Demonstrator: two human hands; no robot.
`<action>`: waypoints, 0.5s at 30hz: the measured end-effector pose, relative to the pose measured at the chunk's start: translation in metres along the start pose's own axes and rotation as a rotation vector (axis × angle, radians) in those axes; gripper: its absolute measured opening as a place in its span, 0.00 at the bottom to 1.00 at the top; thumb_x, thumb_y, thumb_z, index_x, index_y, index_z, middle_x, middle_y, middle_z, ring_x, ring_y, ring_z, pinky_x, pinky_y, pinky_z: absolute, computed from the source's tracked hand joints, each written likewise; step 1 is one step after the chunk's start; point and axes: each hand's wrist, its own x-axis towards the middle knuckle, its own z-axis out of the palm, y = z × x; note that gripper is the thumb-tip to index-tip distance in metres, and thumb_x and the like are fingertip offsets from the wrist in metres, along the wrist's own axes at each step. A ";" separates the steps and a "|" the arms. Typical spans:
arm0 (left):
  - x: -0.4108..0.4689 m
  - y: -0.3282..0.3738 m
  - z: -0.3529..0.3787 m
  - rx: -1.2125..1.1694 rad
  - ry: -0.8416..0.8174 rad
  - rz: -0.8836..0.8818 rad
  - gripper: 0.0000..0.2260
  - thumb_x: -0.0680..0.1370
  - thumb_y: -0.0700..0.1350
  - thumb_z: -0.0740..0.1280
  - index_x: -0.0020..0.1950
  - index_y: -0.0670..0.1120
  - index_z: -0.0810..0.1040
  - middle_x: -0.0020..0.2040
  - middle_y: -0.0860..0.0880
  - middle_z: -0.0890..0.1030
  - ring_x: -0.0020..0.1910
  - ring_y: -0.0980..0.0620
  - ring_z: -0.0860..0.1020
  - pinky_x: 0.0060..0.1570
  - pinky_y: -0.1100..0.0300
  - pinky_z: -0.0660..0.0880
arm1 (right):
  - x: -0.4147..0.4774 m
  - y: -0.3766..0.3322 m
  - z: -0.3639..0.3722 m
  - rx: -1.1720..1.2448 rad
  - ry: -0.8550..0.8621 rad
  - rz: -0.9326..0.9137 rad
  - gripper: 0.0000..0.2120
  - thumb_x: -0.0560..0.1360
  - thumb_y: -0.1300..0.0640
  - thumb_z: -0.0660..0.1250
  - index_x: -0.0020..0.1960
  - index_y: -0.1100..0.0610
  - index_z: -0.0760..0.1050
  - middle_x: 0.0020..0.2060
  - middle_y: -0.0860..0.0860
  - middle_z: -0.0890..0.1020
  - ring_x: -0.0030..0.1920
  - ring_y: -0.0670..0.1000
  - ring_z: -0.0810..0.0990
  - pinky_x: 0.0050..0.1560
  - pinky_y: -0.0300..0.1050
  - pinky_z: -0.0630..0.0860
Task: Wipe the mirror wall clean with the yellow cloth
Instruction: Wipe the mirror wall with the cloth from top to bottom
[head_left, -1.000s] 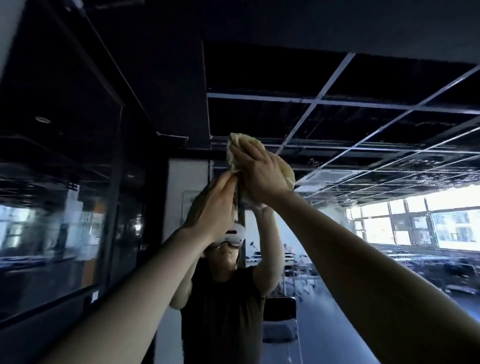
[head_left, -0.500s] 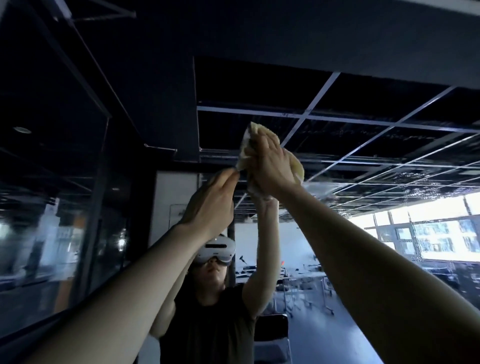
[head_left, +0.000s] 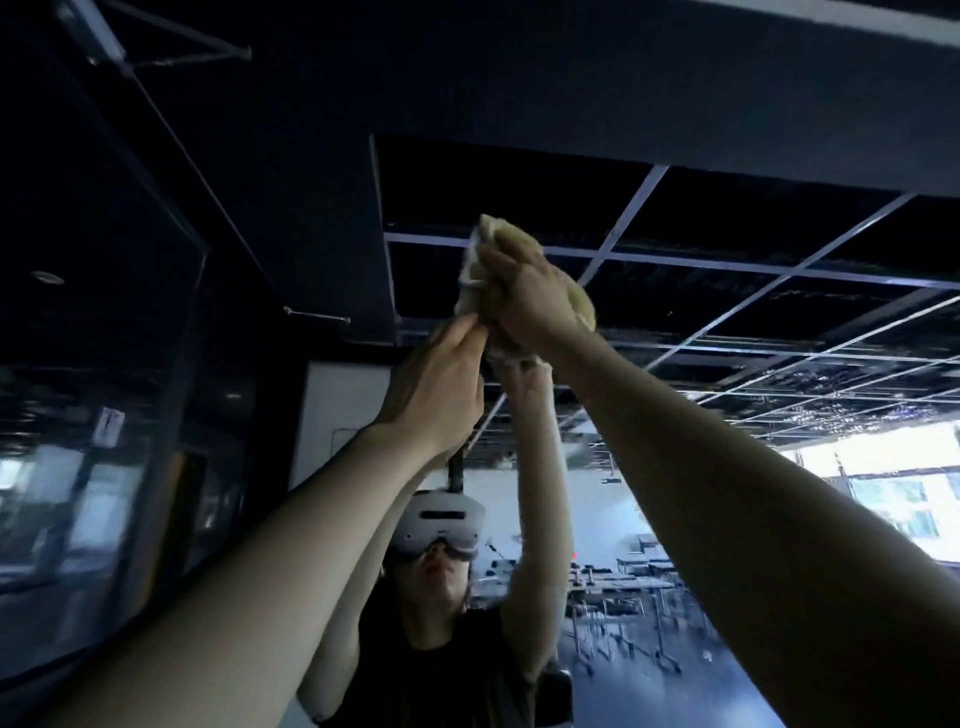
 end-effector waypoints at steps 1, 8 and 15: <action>0.005 0.008 0.004 -0.018 0.024 -0.010 0.17 0.78 0.37 0.60 0.67 0.45 0.71 0.66 0.49 0.72 0.63 0.51 0.71 0.63 0.57 0.69 | 0.007 0.000 -0.003 -0.051 -0.030 -0.067 0.23 0.79 0.57 0.59 0.74 0.50 0.63 0.75 0.52 0.57 0.73 0.55 0.60 0.71 0.49 0.59; 0.021 0.046 0.036 0.013 0.104 -0.017 0.20 0.77 0.34 0.60 0.69 0.40 0.69 0.69 0.47 0.69 0.69 0.49 0.67 0.68 0.58 0.63 | 0.002 0.082 -0.030 -0.014 0.134 0.141 0.25 0.79 0.56 0.58 0.75 0.48 0.59 0.75 0.47 0.57 0.74 0.51 0.57 0.69 0.42 0.57; 0.009 0.075 0.059 -0.036 0.146 0.003 0.16 0.80 0.37 0.59 0.68 0.40 0.71 0.66 0.47 0.73 0.66 0.51 0.70 0.68 0.62 0.63 | -0.053 0.159 -0.079 -0.061 0.239 0.301 0.25 0.78 0.57 0.58 0.74 0.51 0.62 0.75 0.50 0.59 0.74 0.53 0.57 0.71 0.49 0.57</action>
